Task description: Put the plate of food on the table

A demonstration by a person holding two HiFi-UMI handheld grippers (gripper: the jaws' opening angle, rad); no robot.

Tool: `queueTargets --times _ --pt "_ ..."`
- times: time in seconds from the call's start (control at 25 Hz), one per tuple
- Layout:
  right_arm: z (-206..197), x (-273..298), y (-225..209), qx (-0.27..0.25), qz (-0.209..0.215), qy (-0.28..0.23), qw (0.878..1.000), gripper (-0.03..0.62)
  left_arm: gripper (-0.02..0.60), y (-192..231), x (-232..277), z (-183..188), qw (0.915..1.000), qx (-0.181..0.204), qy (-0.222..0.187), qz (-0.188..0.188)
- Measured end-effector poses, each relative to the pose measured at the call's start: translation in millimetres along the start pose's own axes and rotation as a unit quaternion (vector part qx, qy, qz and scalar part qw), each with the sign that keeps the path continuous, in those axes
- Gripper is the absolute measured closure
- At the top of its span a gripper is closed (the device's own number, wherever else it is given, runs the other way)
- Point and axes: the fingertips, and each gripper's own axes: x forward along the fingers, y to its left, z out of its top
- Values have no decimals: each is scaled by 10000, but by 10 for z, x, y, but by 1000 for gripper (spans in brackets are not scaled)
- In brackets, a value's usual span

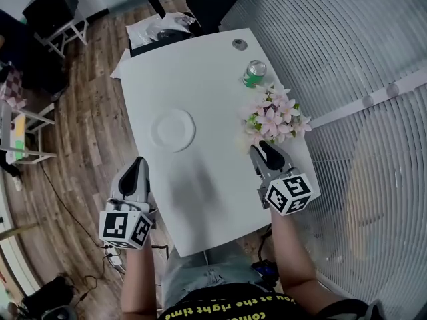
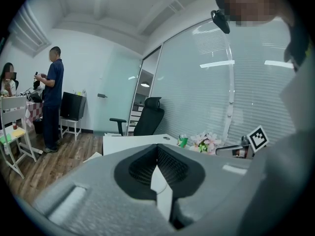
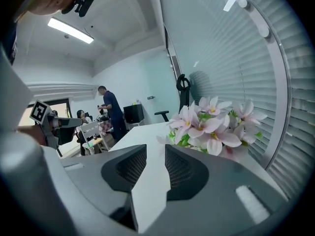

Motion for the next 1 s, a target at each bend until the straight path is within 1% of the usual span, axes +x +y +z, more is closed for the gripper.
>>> queueTargets --times 0.2,0.36,0.68,1.0 --pt "-315 197 -133 -119 -63 351 9993 444 581 -7 61 -75 10000 -54 36 31" --pt "-432 314 -215 -54 -67 390 9992 418 581 23 72 -130 9999 -48 68 65" --pt "-631 495 -340 -469 -258 613 9967 344 581 86 35 -188 9998 -90 120 153" --pt "-914 685 -465 -784 -350 960 9917 292 581 119 38 -276 9996 -93 193 181"
